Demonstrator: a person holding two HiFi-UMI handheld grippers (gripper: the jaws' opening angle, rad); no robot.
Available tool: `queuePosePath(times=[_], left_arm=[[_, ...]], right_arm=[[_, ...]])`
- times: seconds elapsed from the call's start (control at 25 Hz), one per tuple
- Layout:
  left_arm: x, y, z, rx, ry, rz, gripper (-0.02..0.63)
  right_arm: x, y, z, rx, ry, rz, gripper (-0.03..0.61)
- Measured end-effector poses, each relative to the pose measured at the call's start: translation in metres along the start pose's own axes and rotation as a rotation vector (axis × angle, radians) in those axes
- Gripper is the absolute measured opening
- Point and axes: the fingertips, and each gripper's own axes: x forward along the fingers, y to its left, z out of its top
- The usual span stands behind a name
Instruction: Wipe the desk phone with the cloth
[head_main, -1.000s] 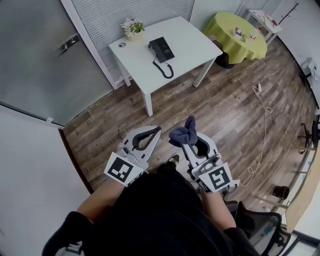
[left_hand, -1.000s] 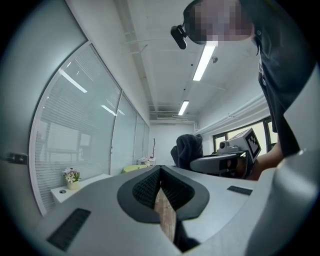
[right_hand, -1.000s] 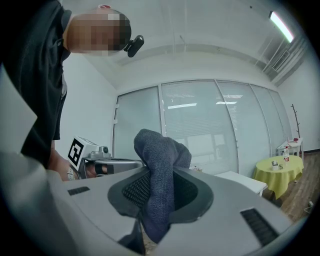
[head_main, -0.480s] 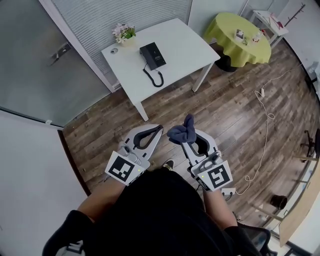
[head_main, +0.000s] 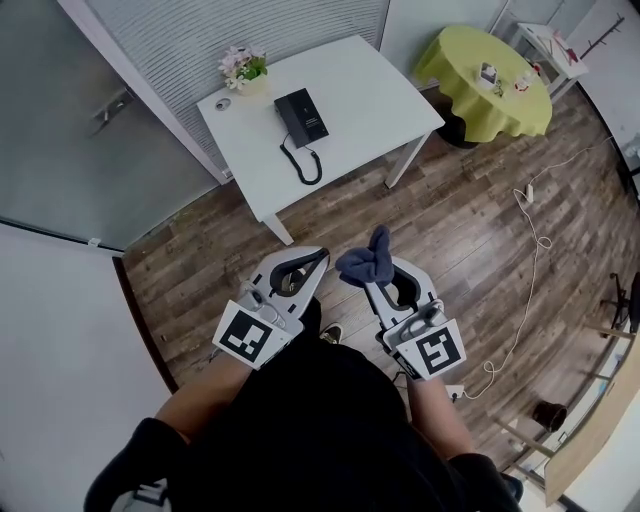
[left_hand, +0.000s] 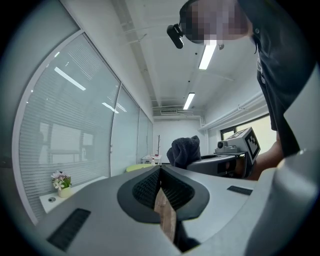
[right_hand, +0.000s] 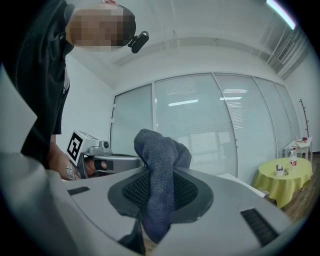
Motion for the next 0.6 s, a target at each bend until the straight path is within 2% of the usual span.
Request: queuePosePath(times=[0.6], left_arm=[[0.074,0.135,0.005,-0.005,-0.025,-0.011,0.009]], right_arm=[[0.129,-0.083,0.003,-0.029,0.041,0.001,0.095]])
